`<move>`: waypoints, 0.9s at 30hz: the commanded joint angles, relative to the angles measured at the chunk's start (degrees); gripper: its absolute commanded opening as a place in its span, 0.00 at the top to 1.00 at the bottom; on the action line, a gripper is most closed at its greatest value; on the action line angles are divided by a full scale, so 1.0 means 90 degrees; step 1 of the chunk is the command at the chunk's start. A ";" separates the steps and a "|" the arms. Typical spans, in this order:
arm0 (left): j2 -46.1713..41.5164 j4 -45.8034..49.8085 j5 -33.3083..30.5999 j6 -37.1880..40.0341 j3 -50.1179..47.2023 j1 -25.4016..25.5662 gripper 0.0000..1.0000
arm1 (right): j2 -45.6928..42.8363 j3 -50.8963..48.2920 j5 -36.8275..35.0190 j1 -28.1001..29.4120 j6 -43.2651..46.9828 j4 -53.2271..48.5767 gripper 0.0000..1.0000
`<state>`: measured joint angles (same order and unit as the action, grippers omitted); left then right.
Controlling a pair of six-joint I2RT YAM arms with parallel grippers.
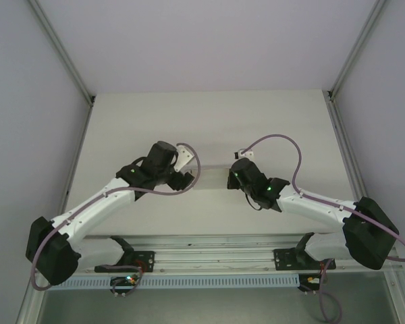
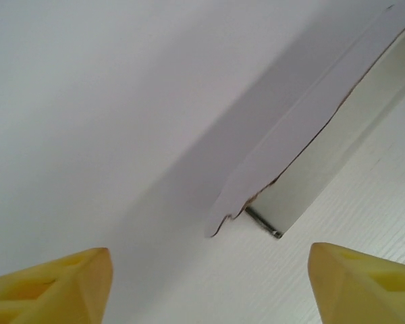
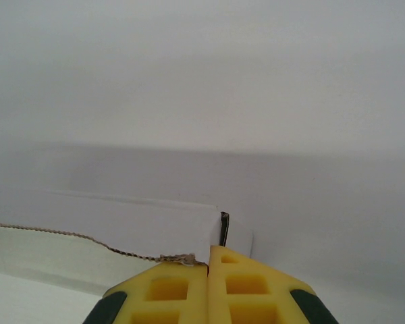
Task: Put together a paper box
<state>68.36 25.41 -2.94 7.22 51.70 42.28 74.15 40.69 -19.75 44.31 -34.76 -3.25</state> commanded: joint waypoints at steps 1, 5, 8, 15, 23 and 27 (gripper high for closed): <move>0.0015 0.0213 -0.0133 -0.0320 -0.0052 -0.0040 0.32 | 0.0150 0.0068 0.0085 0.0057 -0.0140 -0.0596 1.00; 0.0354 0.0053 -0.0112 -0.0179 0.0095 -0.0073 0.38 | 0.0121 0.0079 0.0192 0.0057 -0.0118 -0.0537 1.00; 0.0656 0.0019 0.0049 -0.0074 0.0296 -0.0138 0.43 | 0.0111 0.0098 0.0222 0.0057 -0.0074 -0.0600 1.00; 0.1011 -0.0016 0.0309 0.0107 0.0529 -0.0197 0.57 | 0.0179 0.0142 0.0234 0.0057 -0.0102 -0.0733 1.00; 0.1093 -0.0143 0.0756 0.0151 0.0491 -0.0196 0.69 | 0.0285 0.0233 0.0241 0.0057 -0.0091 -0.0864 1.00; 0.1079 -0.0109 0.0647 0.0180 0.0463 -0.0202 0.69 | 0.0287 0.0266 0.0295 0.0057 -0.0051 -0.0845 1.00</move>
<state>77.78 24.45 2.20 7.81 54.68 40.77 75.22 42.83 -19.25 44.31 -34.74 -6.07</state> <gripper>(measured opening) 0.308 0.044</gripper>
